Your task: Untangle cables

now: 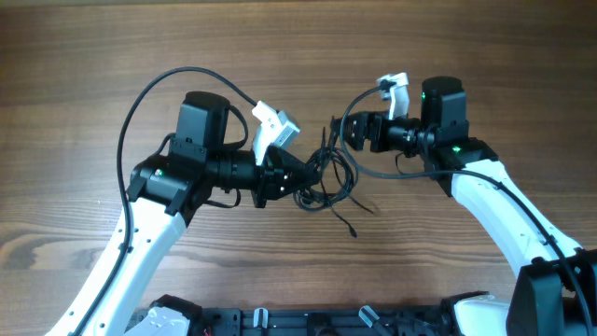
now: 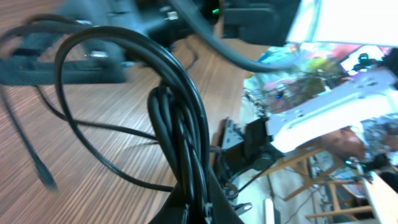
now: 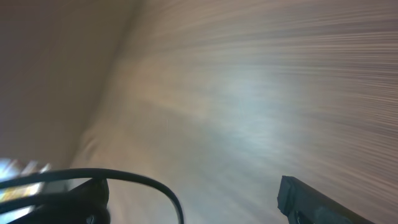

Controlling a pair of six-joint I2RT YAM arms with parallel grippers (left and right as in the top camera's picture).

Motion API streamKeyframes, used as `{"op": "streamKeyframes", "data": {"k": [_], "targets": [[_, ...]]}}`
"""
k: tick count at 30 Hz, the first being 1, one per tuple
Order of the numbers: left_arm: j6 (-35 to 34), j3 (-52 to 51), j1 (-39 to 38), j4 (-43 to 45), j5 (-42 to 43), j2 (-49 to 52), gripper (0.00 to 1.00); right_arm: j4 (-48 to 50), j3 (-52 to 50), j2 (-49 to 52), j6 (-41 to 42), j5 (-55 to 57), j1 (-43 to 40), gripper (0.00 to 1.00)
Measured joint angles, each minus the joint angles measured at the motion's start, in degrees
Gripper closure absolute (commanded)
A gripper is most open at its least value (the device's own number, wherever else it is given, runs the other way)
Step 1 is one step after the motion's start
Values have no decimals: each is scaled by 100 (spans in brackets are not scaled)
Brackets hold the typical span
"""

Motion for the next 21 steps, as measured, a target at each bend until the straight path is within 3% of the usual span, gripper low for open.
{"op": "streamKeyframes", "data": {"k": [5, 9, 21], "targets": [[-15, 0, 0, 26, 321, 0, 93, -485, 0, 0, 529, 1311, -2, 0], [-13, 0, 0, 17, 334, 0, 94, -890, 0, 0, 688, 2057, -7, 0], [-15, 0, 0, -1060, -1460, 0, 96, -1283, 0, 0, 782, 2903, -636, 0]]}}
